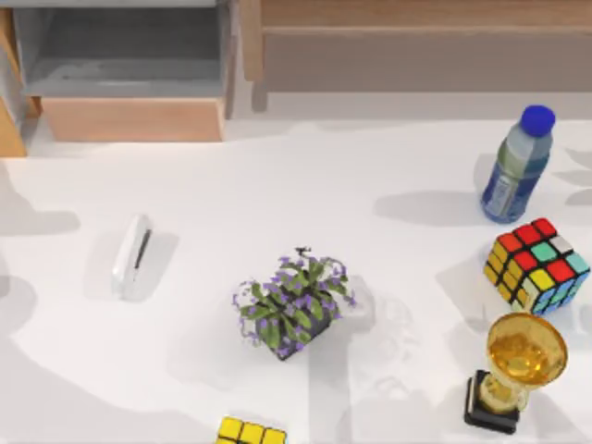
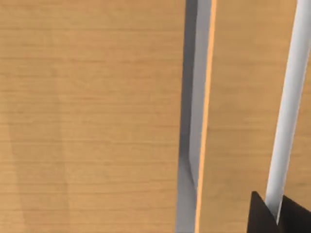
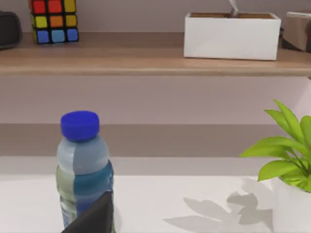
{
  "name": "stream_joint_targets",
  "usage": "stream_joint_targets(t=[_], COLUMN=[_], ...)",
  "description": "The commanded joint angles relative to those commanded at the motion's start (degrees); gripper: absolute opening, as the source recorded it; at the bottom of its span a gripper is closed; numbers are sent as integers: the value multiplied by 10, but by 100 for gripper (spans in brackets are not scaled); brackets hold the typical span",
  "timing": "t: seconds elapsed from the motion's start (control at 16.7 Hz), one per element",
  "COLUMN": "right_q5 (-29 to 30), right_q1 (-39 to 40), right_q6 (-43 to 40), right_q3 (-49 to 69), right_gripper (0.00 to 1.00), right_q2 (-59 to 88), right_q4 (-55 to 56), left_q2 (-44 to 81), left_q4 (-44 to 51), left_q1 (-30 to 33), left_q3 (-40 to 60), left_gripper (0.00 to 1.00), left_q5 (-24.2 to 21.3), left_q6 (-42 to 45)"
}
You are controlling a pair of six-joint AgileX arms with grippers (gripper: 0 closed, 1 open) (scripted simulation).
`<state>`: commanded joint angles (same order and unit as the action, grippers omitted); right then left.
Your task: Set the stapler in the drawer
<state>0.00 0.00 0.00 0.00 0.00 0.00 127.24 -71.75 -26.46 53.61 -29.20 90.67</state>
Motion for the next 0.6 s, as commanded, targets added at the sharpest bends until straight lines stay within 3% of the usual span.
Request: stream_joint_targets(t=[0.6], right_q5=[0], right_q1=[0], right_q6=[0], right_q3=[0], right_gripper=[100], right_q2=[0], right_q4=[0], left_q2=[-59], left_q4=[-76], left_q1=[-52], left_q3=[-137], left_gripper=[0], left_q5=[-51], left_q6=[3])
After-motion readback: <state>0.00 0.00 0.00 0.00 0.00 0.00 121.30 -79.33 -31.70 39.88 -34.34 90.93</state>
